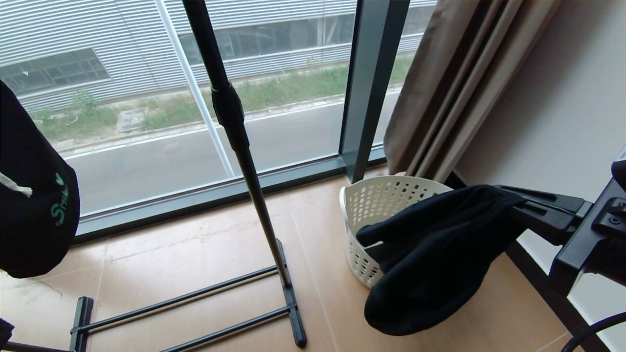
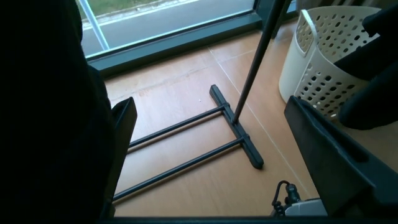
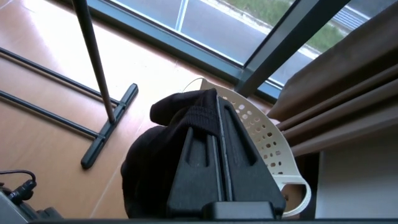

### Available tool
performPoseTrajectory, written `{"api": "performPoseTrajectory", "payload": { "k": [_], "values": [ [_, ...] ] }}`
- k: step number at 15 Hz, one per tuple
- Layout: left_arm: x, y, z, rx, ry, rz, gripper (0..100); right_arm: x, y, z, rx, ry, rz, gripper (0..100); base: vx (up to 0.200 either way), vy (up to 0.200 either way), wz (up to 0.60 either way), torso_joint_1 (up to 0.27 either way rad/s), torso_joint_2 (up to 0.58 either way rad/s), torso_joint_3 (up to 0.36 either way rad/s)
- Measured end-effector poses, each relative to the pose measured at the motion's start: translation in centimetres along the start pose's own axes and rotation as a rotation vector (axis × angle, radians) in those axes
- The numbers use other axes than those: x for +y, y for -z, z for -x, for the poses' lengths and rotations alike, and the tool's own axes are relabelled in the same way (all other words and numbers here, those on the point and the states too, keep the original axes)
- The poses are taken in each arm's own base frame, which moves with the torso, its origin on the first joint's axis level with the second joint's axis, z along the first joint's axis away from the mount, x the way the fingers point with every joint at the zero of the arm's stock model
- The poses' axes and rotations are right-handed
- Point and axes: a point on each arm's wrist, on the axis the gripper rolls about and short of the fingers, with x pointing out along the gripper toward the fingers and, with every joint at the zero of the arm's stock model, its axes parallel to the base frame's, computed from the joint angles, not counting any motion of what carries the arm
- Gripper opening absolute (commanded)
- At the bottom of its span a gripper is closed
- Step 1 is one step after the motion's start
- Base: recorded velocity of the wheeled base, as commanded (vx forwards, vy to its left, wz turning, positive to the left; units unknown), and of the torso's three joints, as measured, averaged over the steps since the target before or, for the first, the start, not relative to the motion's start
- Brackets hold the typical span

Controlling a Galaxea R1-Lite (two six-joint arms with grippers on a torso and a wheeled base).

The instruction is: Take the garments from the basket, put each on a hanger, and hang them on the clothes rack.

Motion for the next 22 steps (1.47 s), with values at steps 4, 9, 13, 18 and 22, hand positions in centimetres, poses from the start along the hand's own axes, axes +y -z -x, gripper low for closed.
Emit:
{"api": "performPoseTrajectory", "payload": {
  "k": [4, 9, 13, 18, 22],
  "values": [
    [0.00, 0.00, 0.00, 0.000, 0.000, 0.000, 100, 0.11, 0.16, -0.15, 0.009, -0.004, 0.003, 0, 0.000, 0.000, 0.00, 0.001, 0.00, 0.205],
    [0.00, 0.00, 0.00, 0.000, 0.000, 0.000, 100, 0.18, 0.29, -0.18, 0.016, -0.008, 0.005, 0, 0.000, 0.000, 0.00, 0.007, 0.00, 0.199],
    [0.00, 0.00, 0.00, 0.000, 0.000, 0.000, 100, 0.20, 0.33, -0.19, 0.019, -0.008, 0.006, 0, 0.000, 0.000, 0.00, 0.004, 0.00, 0.204],
    [0.00, 0.00, 0.00, 0.000, 0.000, 0.000, 100, 0.29, 0.43, -0.39, 0.026, -0.011, 0.008, 0, 0.000, 0.000, 0.00, 0.001, 0.00, 0.202],
    [0.00, 0.00, 0.00, 0.000, 0.000, 0.000, 100, 0.32, 0.45, -0.45, 0.028, -0.011, 0.009, 0, 0.000, 0.000, 0.00, 0.002, 0.00, 0.206]
  ]
}}
